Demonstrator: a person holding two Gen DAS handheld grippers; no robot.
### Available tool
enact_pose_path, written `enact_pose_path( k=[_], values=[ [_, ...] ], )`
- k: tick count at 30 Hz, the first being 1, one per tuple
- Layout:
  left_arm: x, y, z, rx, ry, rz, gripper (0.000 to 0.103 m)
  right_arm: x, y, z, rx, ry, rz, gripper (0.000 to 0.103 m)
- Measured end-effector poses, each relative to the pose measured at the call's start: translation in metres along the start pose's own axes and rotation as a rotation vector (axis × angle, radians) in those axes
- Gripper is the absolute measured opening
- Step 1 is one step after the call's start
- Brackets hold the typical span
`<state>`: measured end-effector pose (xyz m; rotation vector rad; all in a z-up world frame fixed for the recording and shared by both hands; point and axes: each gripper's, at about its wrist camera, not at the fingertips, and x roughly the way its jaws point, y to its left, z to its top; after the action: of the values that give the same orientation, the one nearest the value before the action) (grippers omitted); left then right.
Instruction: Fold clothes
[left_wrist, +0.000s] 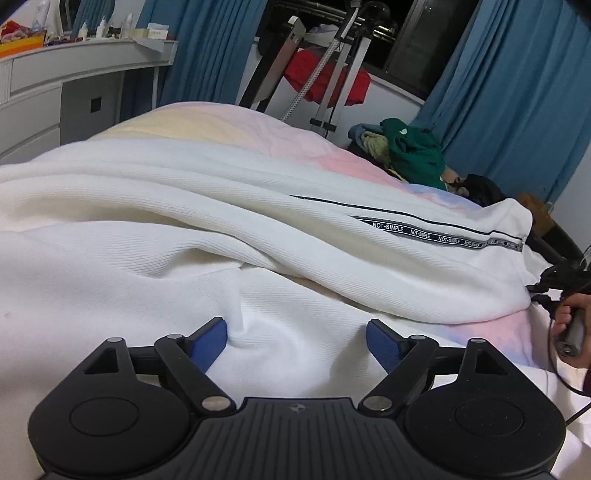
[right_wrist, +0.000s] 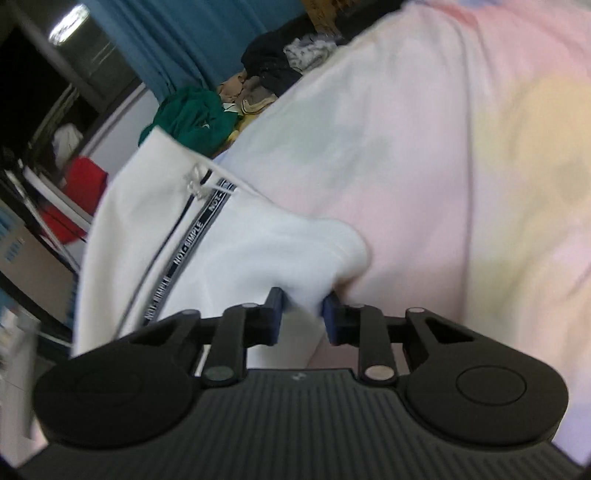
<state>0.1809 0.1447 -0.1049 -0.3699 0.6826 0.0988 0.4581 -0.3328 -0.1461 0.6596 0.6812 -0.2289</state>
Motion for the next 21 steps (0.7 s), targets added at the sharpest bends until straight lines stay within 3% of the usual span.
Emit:
enact_pose_path(
  k=[1,4,9,14,21],
  values=[
    [0.002,0.000,0.000,-0.002,0.001,-0.001,0.087,0.001,0.004,-0.002,-0.009,-0.026,-0.007,0.010],
    [0.005,-0.003,0.001,0.003,0.003,0.004,0.087,-0.014,0.013,-0.002,-0.042,-0.138,-0.040,0.008],
    [-0.003,-0.003,0.005,-0.008,-0.015,-0.030,0.087,-0.062,0.018,0.016,-0.113,-0.239,-0.048,0.007],
    [-0.020,-0.007,0.008,0.007,-0.048,-0.064,0.086,-0.116,-0.010,0.023,-0.102,-0.269,-0.040,0.007],
    [-0.047,-0.014,0.006,0.024,-0.071,-0.117,0.086,-0.166,-0.090,0.008,-0.013,-0.248,-0.076,0.007]
  ],
)
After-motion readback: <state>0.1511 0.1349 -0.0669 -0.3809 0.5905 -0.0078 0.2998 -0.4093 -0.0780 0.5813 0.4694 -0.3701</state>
